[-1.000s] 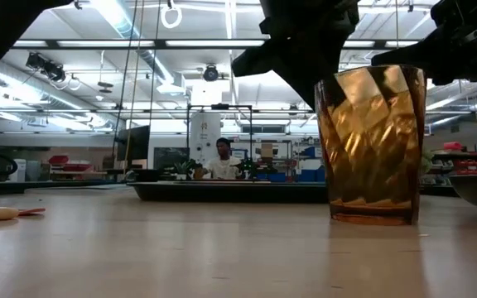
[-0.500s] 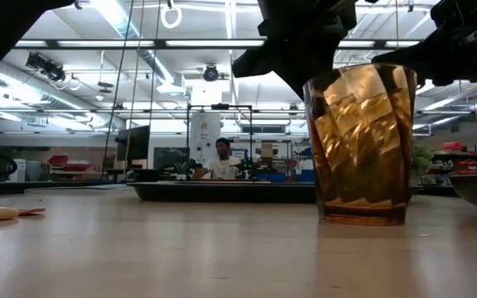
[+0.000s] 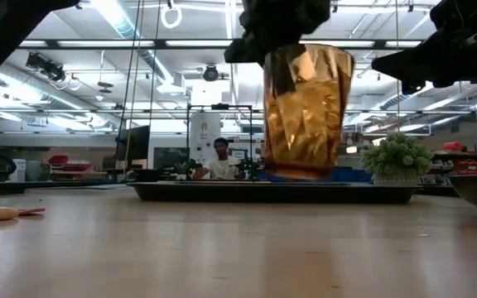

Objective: Pick and place plate/cup/fork/spoon on tray
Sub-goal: Put the orange glass on the top left of the black tray

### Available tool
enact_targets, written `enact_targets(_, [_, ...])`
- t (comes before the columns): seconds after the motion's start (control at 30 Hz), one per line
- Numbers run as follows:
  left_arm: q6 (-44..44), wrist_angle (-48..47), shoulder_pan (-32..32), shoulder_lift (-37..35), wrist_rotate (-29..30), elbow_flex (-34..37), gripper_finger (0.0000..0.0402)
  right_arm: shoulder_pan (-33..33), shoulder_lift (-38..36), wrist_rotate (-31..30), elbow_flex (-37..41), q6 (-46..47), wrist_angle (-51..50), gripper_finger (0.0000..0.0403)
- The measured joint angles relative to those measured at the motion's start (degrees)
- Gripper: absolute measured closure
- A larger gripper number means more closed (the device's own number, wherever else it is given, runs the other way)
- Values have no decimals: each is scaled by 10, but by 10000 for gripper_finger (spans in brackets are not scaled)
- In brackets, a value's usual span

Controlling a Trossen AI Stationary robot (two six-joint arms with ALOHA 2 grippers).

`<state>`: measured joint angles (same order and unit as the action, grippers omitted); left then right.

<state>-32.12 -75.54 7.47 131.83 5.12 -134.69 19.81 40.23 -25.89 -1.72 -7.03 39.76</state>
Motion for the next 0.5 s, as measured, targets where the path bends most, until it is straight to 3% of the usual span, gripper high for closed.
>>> enact_targets(0.27, [109,-32,-63,-36,55,-1,389,0,0,0,0,0,1,386])
enact_targets(0.5, [210,-41,-162,-33,56,26,389,0,0,0,0,10,6,386])
